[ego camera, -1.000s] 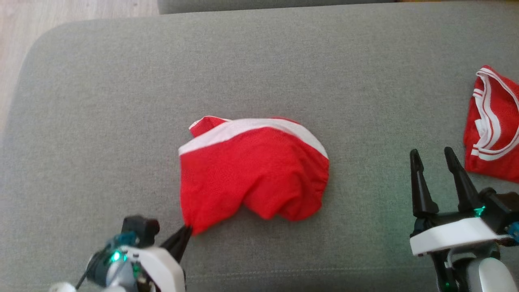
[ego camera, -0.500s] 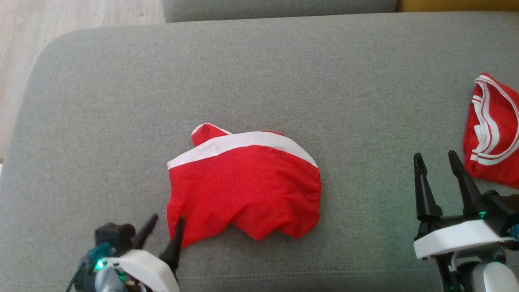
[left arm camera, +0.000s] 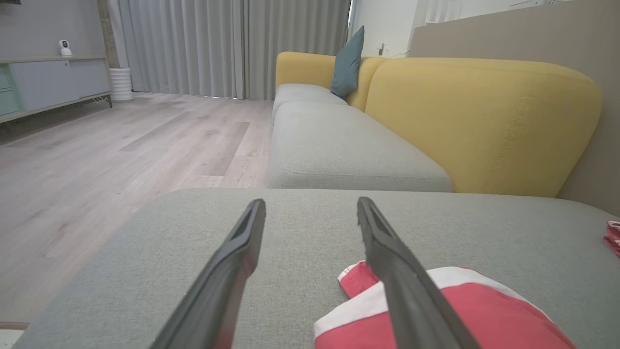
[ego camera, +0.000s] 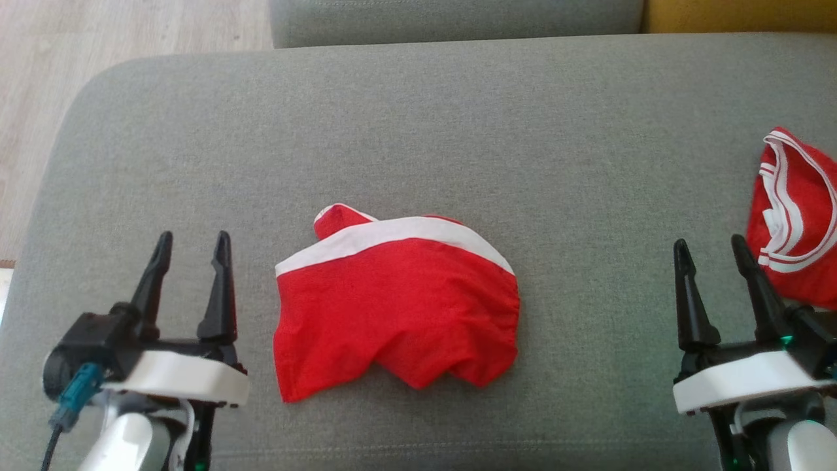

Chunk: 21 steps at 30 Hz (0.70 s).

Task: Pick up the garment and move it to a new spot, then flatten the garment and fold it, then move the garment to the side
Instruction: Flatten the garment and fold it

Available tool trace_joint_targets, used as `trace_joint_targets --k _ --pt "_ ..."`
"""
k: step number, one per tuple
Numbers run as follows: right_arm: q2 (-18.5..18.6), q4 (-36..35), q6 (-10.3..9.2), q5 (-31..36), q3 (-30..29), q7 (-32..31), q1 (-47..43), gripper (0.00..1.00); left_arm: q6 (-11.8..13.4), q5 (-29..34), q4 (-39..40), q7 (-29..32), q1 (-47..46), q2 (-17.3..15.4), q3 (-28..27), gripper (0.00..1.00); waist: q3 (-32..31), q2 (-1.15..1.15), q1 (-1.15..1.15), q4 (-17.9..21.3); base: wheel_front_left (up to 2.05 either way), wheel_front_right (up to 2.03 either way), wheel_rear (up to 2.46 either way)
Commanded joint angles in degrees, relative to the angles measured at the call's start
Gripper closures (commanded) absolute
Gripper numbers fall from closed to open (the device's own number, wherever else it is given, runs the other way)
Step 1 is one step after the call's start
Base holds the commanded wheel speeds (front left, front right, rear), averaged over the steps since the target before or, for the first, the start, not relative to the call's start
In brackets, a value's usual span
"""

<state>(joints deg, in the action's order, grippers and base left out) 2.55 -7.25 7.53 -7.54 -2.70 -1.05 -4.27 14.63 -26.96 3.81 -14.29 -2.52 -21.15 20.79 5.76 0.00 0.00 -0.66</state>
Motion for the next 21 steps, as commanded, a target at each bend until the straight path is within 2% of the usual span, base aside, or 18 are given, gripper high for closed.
trace_joint_targets --k 1,17,21 --pt "0.32 -2.35 -0.04 0.46 1.06 -0.08 0.43 0.00 0.10 0.85 1.97 -0.64 -2.11 -1.51 -3.15 0.00 -0.06 0.00 0.00 0.09 0.00 0.00 0.00" --pt "0.32 -1.60 -0.04 0.24 1.17 -0.94 0.07 0.00 -1.51 2.61 0.48 -0.70 -1.41 -2.06 -3.24 0.00 0.16 0.00 0.00 -0.53 0.00 0.00 0.00" --pt "0.32 0.83 -0.04 0.09 3.26 -2.21 0.35 0.00 -1.88 3.14 0.44 -0.70 -2.54 -1.93 -2.66 0.00 1.27 0.00 0.00 -1.64 0.00 0.00 0.00"
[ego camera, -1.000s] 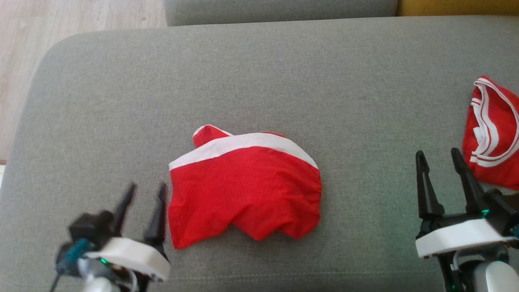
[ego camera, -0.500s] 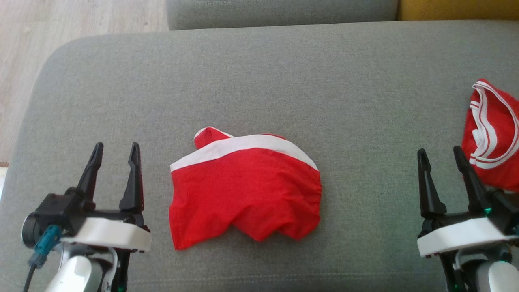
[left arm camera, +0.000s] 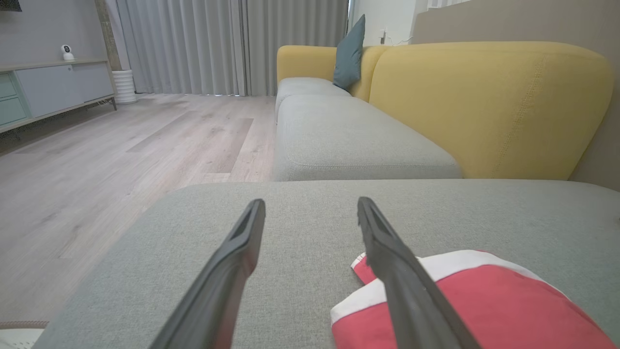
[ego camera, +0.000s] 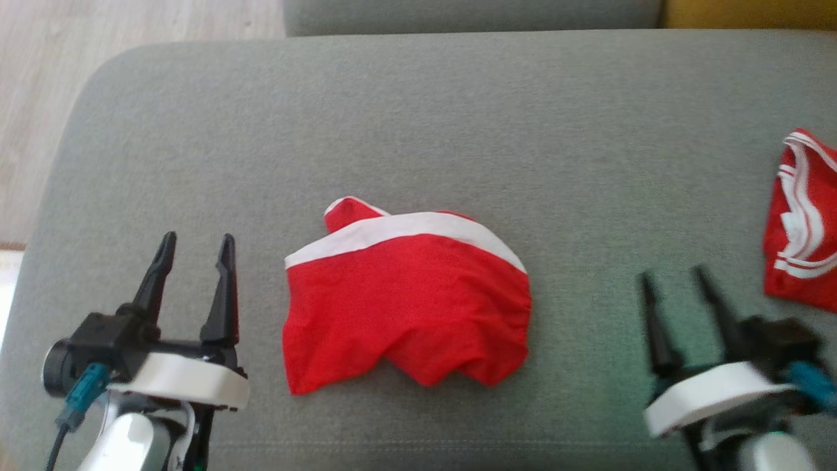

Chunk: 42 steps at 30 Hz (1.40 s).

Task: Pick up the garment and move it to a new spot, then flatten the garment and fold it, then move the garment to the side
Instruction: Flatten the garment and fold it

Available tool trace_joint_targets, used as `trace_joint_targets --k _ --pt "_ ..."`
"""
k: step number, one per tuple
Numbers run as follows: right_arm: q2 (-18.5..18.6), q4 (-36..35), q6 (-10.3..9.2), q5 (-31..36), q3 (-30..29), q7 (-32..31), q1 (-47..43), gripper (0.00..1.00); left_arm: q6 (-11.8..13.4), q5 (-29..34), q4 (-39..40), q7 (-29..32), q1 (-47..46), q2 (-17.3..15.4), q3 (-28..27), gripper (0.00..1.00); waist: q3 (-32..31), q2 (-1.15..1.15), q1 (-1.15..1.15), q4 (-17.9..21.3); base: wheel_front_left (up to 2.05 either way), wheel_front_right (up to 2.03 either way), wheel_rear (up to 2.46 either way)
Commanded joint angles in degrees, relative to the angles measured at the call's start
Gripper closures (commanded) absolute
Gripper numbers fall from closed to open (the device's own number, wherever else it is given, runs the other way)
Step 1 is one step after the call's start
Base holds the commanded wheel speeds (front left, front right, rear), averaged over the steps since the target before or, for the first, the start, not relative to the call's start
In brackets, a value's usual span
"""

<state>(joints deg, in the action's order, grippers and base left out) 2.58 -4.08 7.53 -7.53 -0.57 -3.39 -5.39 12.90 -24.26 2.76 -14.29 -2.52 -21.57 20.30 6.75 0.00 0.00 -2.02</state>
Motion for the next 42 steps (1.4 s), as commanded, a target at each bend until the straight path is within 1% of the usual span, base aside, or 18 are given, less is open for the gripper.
trace_joint_targets --k 1,5,10,11,15,16,17,18,20,23,26,29,33,35,37,38,39,42 --pt "0.30 -1.17 -0.04 -0.21 2.28 -0.35 1.67 0.00 -0.22 0.59 1.40 -0.70 -2.94 -1.40 -2.04 0.00 0.52 0.00 0.00 -0.62 0.00 0.00 0.00" --pt "0.30 5.48 -0.04 -2.90 7.13 -0.90 3.12 0.00 -0.86 1.65 1.30 -0.70 -5.25 -0.49 -1.65 0.00 1.78 0.00 0.00 -2.86 0.00 0.00 0.00" --pt "0.30 14.55 -0.04 -6.27 11.72 0.43 5.87 0.00 -2.11 3.20 1.00 -0.70 -7.52 1.26 -1.71 0.00 2.67 0.00 0.00 -5.71 0.00 0.00 0.00" --pt "0.30 17.57 -0.04 -7.83 13.01 1.27 7.29 0.00 -2.58 3.97 1.19 -0.71 -8.01 1.83 -2.18 0.00 2.91 0.00 0.00 -6.39 0.00 0.00 0.00" --pt "0.30 23.33 -0.04 -9.84 14.53 1.60 9.86 0.00 -3.69 5.36 1.41 -0.71 -8.30 3.00 -2.96 0.00 3.19 0.00 0.00 -7.48 0.00 0.00 0.00" --pt "0.30 24.37 -0.04 -10.33 14.78 1.72 10.36 0.14 -4.01 5.60 1.36 -0.71 -8.30 3.30 -3.15 0.00 3.25 0.00 0.00 -7.72 0.00 0.00 0.00" --pt "0.30 25.33 -0.04 -10.70 15.05 1.76 10.85 0.73 -4.33 5.82 1.31 -0.71 -8.30 3.60 -3.43 0.00 3.30 0.00 0.00 -7.86 0.00 0.00 0.00" --pt "0.30 26.18 -0.04 -10.94 15.21 1.75 11.27 1.00 -4.62 6.07 1.26 -0.71 -8.28 3.90 -3.71 0.00 3.33 0.00 0.00 -7.98 0.00 0.00 0.00" --pt "0.30 26.95 -0.04 -10.84 14.99 2.50 11.94 1.00 -5.07 6.62 1.23 -0.71 -8.11 4.49 -4.22 0.00 3.36 0.00 0.00 -8.09 0.00 0.00 0.00" --pt "0.30 26.12 -0.04 -9.91 13.68 4.14 12.36 1.00 -5.61 7.40 1.27 -0.71 -7.77 5.27 -5.06 0.00 3.43 0.00 0.00 -7.97 0.00 0.00 0.00" --pt "0.36 23.38 -0.04 -7.18 11.39 5.34 12.20 1.00 -6.20 8.00 1.13 -0.71 -7.32 5.88 -6.03 0.00 3.28 0.00 0.00 -7.42 0.00 0.00 0.00" --pt "1.51 19.64 -0.04 -3.77 8.52 4.95 11.51 1.00 -6.95 8.46 0.95 -0.71 -6.89 6.46 -6.77 0.00 3.12 0.00 0.00 -6.67 0.00 0.00 0.00" --pt "3.68 14.82 -0.04 1.34 5.39 3.40 10.20 1.00 -7.86 8.95 0.55 -0.71 -6.53 7.24 -7.35 0.00 3.00 0.00 0.00 -5.74 0.00 0.00 0.00" --pt "4.52 13.89 -0.04 4.07 4.73 1.89 9.14 1.00 -8.27 9.16 0.29 -0.71 -6.43 7.64 -7.50 0.00 2.96 0.00 0.00 -5.37 0.00 0.00 0.00" --pt "4.61 14.71 -0.04 5.96 4.09 -0.19 7.70 1.00 -8.70 9.35 0.05 -0.71 -6.42 7.99 -7.55 0.00 3.02 0.00 0.00 -5.14 0.00 0.00 0.00" --pt "4.61 14.71 -0.04 5.96 4.09 -0.19 7.70 1.00 -8.70 9.35 0.05 -0.71 -6.42 7.99 -7.55 0.00 3.02 0.00 0.00 -5.14 0.00 0.00 0.00" --pt "4.09 15.80 -0.04 7.44 3.61 -1.46 6.72 1.00 -9.23 9.44 -0.38 -0.71 -6.54 8.23 -7.64 0.00 3.09 0.00 0.00 -4.97 0.00 0.00 0.00" --pt "3.21 17.12 -0.04 8.86 2.92 -2.87 6.07 1.00 -9.67 9.60 -0.76 -0.71 -6.61 8.38 -7.79 0.00 3.12 0.00 0.00 -4.71 0.00 0.00 0.00"
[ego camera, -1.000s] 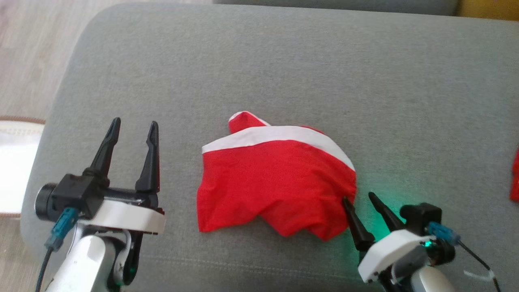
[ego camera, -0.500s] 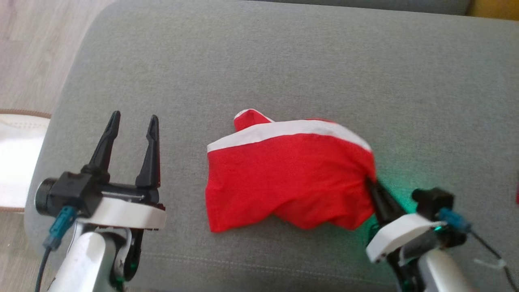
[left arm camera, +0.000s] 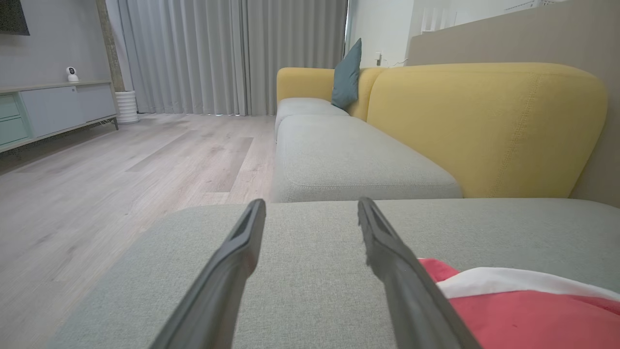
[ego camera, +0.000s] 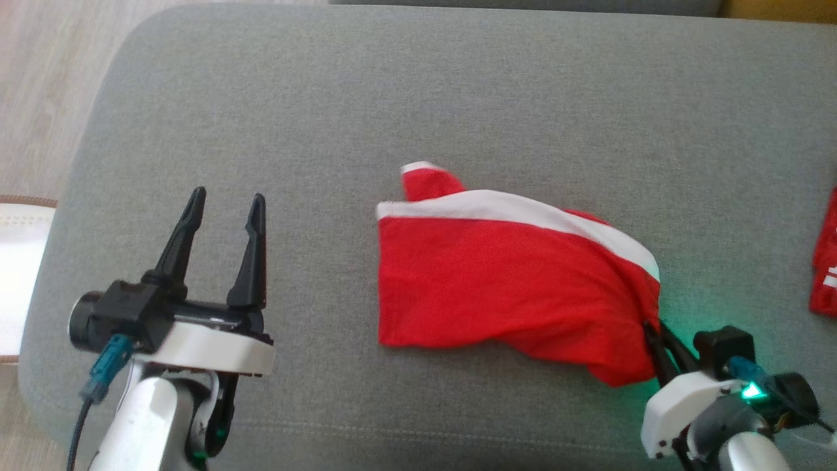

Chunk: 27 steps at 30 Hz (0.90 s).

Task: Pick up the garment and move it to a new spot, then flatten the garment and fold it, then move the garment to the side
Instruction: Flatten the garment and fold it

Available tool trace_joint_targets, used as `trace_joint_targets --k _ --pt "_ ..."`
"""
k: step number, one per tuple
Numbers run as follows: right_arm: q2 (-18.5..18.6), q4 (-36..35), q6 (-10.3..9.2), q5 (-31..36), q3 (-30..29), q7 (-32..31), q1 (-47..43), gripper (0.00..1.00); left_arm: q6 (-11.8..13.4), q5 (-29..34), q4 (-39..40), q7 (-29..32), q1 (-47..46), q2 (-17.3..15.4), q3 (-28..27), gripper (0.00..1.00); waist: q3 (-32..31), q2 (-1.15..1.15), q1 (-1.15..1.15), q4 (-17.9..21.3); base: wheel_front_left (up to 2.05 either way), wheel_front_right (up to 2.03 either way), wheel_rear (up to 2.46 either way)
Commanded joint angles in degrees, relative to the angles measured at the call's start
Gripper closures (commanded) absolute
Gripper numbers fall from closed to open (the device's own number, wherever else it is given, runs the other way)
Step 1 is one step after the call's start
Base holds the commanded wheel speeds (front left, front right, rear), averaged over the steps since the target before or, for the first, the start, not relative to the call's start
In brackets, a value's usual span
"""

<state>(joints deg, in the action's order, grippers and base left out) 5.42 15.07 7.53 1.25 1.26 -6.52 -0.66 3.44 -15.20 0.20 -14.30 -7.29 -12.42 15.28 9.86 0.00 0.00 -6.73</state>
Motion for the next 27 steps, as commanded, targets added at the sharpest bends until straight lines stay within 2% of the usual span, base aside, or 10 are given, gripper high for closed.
trace_joint_targets --k 1,2,3,4,5,10,16,27 --pt "-0.15 -1.68 -0.04 0.27 0.98 0.26 1.28 1.00 -0.37 0.62 1.62 -0.70 -1.84 -0.67 -2.83 0.00 0.03 0.00 0.00 0.11 0.00 0.00 0.00" --pt "-0.59 -1.22 -0.04 0.55 0.98 0.03 1.24 0.91 -0.47 0.68 1.50 -0.70 -1.80 -0.59 -2.97 0.00 0.09 0.00 0.00 0.30 0.00 0.00 0.00" --pt "-1.00 -0.77 -0.04 0.73 0.89 -0.32 1.16 0.62 -0.57 0.75 1.36 -0.70 -1.73 -0.51 -3.07 0.00 0.06 0.00 0.00 0.45 0.00 0.00 0.00" --pt "-1.35 -0.50 -0.04 0.71 0.95 -0.32 1.11 0.25 -0.67 0.81 1.20 -0.70 -1.64 -0.44 -3.12 0.00 0.04 0.00 0.00 0.56 0.00 0.00 0.00" --pt "-1.66 -0.32 -0.04 0.39 0.74 -0.06 1.03 0.00 -0.74 0.89 1.09 -0.70 -1.57 -0.35 -3.17 0.00 0.01 0.00 0.00 0.63 0.00 0.00 0.00" --pt "-2.39 -2.69 -0.04 -2.38 0.61 5.51 0.44 0.00 -0.94 1.19 0.66 -0.70 -0.96 -0.13 -3.50 0.00 -0.38 0.00 0.00 1.17 0.00 0.00 0.00" --pt "-2.52 -10.35 -0.04 -7.01 1.62 11.95 -0.36 0.00 -0.34 1.24 0.18 -0.70 0.46 -0.20 -4.46 0.00 -1.14 0.00 0.00 2.37 0.00 0.00 0.00" --pt "-2.54 -20.88 -0.04 -9.09 0.38 12.97 -0.52 0.00 0.99 0.96 -1.16 0.24 1.84 -0.95 -5.23 0.00 -1.99 0.00 0.00 3.85 0.00 0.00 0.00"
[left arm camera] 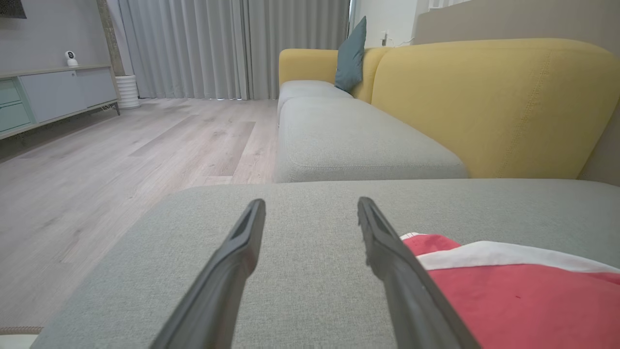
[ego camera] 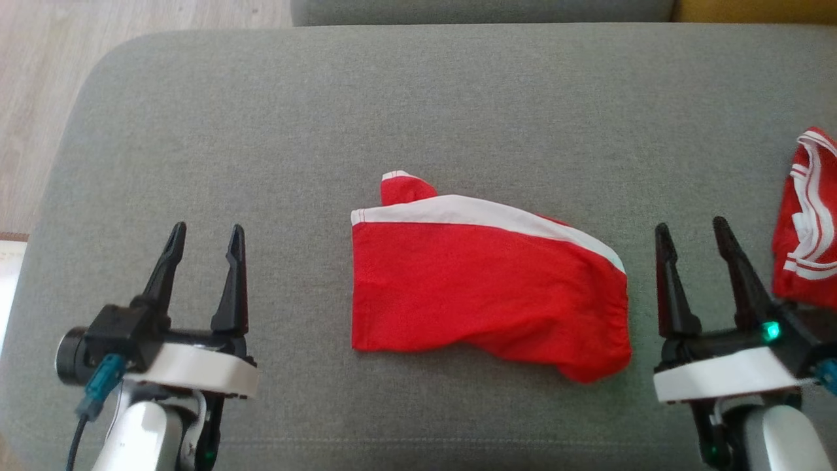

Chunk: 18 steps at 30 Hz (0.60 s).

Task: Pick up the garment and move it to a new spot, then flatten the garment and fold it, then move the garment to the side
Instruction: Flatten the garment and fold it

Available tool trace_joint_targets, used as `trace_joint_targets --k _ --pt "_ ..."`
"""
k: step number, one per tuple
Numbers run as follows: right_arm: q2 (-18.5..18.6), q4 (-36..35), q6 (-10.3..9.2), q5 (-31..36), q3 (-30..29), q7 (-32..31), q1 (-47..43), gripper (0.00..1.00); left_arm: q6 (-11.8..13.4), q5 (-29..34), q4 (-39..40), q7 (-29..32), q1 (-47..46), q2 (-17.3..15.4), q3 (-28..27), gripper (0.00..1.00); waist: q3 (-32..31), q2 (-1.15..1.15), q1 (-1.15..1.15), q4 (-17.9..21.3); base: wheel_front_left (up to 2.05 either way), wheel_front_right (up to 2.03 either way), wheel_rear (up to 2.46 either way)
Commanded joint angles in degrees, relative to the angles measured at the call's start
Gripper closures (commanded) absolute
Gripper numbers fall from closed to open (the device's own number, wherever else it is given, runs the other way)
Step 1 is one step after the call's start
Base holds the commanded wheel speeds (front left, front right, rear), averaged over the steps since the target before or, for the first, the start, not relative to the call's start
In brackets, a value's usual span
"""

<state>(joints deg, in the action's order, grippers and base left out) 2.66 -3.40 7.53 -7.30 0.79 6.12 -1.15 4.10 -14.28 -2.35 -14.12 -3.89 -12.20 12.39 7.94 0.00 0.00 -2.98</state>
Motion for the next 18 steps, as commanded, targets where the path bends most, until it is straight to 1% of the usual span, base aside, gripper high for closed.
trace_joint_targets --k 1,6,13,16,18 --pt "0.22 -2.94 -0.04 -0.67 0.70 0.23 -0.32 0.00 0.34 -0.01 1.24 0.10 -1.56 -1.23 -2.33 0.00 -0.09 0.00 0.00 0.17 0.00 0.00 0.00" --pt "0.22 -4.24 -0.04 -1.25 0.46 -0.14 -1.36 0.00 0.47 -0.30 0.65 0.31 -1.65 -1.53 -2.38 0.00 -0.03 0.00 0.00 0.69 0.00 0.00 0.00" --pt "0.22 -4.30 -0.04 -1.28 0.65 -0.30 -1.31 0.00 0.44 -0.64 0.26 0.43 -1.93 -1.85 -2.19 0.00 0.25 0.00 0.00 0.88 0.00 0.00 0.00" --pt "0.22 -4.31 -0.04 -1.22 0.70 -0.32 -1.18 0.00 0.28 -0.69 -0.01 0.42 -2.27 -1.94 -2.01 0.00 0.47 0.00 0.00 0.88 0.00 0.00 0.00" --pt "0.22 -4.33 -0.04 -1.21 0.69 -0.39 -0.97 0.00 -0.29 -0.83 -0.30 0.89 -2.88 -1.85 -1.31 0.00 0.81 0.00 0.00 0.88 0.00 0.00 0.00"
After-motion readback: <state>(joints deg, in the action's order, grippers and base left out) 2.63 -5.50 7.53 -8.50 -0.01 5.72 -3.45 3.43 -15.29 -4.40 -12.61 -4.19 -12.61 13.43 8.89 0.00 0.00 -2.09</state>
